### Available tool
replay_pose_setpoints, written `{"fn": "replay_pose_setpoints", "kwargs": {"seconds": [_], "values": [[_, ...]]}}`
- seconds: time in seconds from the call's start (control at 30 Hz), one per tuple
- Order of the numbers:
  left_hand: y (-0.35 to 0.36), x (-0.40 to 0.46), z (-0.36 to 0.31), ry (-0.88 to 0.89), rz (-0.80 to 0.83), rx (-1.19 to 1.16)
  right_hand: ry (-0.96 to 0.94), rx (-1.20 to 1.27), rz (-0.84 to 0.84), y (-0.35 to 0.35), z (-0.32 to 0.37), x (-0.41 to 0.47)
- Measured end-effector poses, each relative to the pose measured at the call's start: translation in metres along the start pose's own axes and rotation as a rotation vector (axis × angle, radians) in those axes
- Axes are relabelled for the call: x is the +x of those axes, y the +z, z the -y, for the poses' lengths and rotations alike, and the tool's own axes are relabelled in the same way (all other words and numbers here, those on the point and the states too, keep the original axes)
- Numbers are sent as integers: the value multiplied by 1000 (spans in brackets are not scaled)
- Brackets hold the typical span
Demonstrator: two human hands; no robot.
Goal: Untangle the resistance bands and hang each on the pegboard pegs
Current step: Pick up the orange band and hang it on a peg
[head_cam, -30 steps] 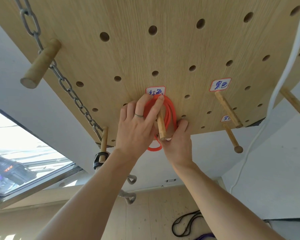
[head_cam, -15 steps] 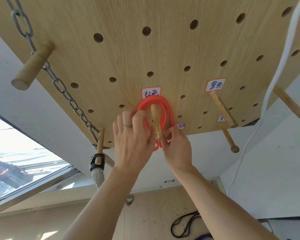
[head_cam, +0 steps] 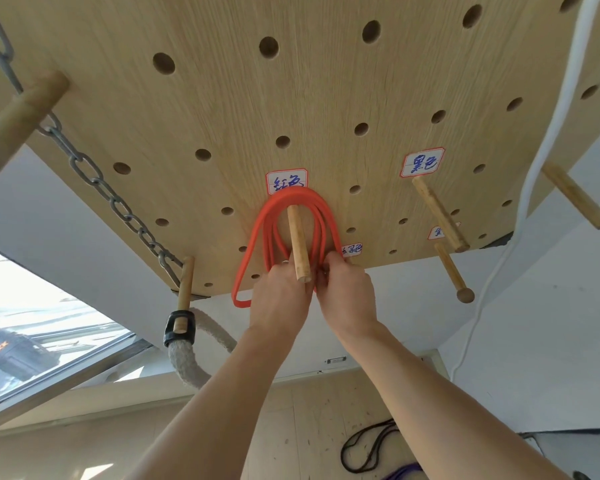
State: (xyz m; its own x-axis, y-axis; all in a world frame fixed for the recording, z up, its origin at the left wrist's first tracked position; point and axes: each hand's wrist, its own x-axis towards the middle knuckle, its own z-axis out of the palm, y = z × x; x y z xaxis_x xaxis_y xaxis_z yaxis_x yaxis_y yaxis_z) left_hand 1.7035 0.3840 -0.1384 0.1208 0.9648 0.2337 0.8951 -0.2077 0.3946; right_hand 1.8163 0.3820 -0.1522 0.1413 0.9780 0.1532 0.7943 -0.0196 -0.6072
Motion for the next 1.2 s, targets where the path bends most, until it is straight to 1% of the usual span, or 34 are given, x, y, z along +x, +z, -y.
{"fn": "replay_pose_setpoints", "kwargs": {"seconds": [0.17, 0.33, 0.47, 0.53, 0.67, 0.77, 0.93, 0.97, 1.07, 1.13, 1.2], "values": [[-1, 8, -4, -12, 7, -6, -7, -30, -3, 0, 2, 2], [-4, 8, -2, -37, 44, 42, -1, -70, -25, 0, 3, -1], [-6, 10, 3, -1, 63, 60, -43, -110, -20, 2, 5, 0], [-7, 10, 6, 24, 57, 63, -52, -91, -7, 1, 3, 0], [-7, 11, 6, 16, 85, 61, -39, -9, -10, -3, 0, -6], [-9, 10, 7, 38, 51, 59, -51, 37, -35, -8, -7, -14], [-12, 1, 12, 109, 62, 223, -17, -32, -176, -23, -27, -19], [-11, 0, 12, 124, 61, 258, -14, -40, -170, -24, -28, -16], [-7, 3, 8, 143, 49, 267, 2, -60, -102, -22, -31, -6], [-3, 5, 3, 83, 120, 297, -9, -76, -102, -20, -34, 2], [1, 7, -1, 67, 161, 355, -23, -85, -101, -20, -35, 7]]}}
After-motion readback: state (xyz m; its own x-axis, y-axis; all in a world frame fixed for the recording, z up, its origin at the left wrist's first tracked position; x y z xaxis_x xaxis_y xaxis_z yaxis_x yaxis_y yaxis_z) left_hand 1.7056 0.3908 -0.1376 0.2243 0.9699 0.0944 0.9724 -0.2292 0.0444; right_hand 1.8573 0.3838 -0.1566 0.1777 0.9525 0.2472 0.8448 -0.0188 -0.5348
